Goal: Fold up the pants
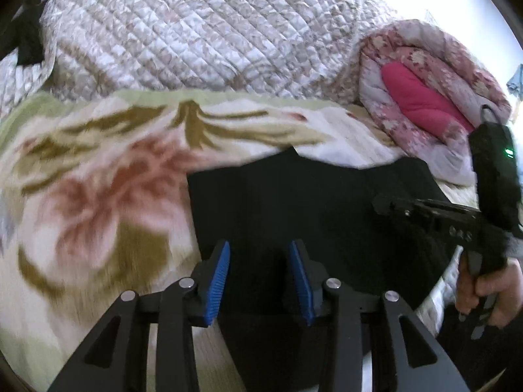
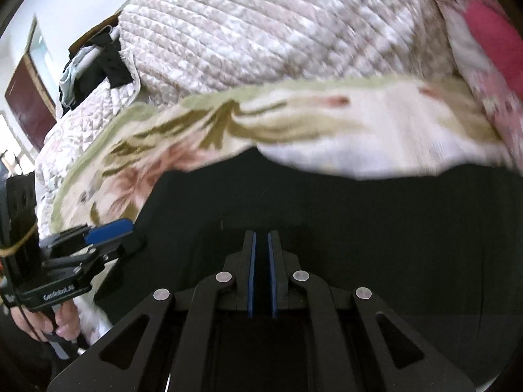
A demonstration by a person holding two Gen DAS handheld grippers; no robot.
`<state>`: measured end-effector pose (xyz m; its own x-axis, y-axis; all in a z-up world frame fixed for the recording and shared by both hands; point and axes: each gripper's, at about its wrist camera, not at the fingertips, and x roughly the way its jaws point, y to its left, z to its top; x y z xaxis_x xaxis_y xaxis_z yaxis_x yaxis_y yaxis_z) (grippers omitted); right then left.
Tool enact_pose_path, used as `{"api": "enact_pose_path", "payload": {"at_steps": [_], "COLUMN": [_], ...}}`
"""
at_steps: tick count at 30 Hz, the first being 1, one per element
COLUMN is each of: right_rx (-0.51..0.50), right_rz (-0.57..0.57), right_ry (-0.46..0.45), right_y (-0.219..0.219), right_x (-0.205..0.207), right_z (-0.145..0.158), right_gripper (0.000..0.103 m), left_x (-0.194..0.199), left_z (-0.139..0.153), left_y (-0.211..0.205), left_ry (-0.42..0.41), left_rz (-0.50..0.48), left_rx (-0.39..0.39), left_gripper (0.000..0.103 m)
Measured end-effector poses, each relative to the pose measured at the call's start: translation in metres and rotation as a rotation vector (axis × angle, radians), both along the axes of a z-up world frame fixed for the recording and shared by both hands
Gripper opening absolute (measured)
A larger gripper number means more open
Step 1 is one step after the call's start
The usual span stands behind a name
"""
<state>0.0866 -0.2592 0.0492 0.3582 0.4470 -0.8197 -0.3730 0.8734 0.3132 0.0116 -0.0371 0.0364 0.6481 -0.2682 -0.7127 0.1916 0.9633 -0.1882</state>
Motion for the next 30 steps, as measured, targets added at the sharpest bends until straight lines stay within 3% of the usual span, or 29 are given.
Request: {"api": "enact_pose_path", "payload": {"at_steps": [2,4,5,7,11,14,22,27,30], "right_rx": [-0.022,-0.083,-0.066,-0.017,-0.045,-0.04,-0.146,-0.1,-0.115], "right_rz": [0.003,-0.04,-0.064,-0.096,-0.087,-0.068,-0.027,-0.026,0.014], "right_ry": [-0.001,0.05,0.082,0.086,0.056,0.03,-0.076,-0.14,-0.12], "right_y": [0.004,0.003,-0.002,-0.012,-0.012,-0.01,-0.008,-0.005,0.004], "right_x": [0.008,0.016,0.019,0.021,0.016,0.005,-0.039,-0.087,-0.108], "right_z": [-0.006,-0.024,-0.032,-0.033,-0.03,-0.026,-0.009,0.01,0.003], "right_gripper": [0.019,0.025,0.026,0.026,0.027,0.039,0.045,0.045,0.045], "left_x": [0.019,0.035,0.04,0.039,0.033,0.027,-0.023,-0.064,-0.08], "left_z": [-0.001,-0.009,-0.015,-0.022,-0.022,-0.02,-0.016,-0.013,-0.016], "left_y": [0.001,0.003,0.004,0.004,0.0,0.004,-0.008,-0.015,-0.015], "left_ry": [0.0,0.028,0.045,0.031,0.0,-0.003,-0.011,-0.025,-0.019], "left_rz": [0.013,0.044,0.049,0.052,0.041,0.051,0.014,-0.003,0.012], "left_rx": [0.006,0.01,0.01,0.004,0.029,0.004,0.01,-0.012,-0.025], "left_gripper": [0.041,0.041,0.041,0.041,0.042,0.042,0.042,0.042,0.042]}}
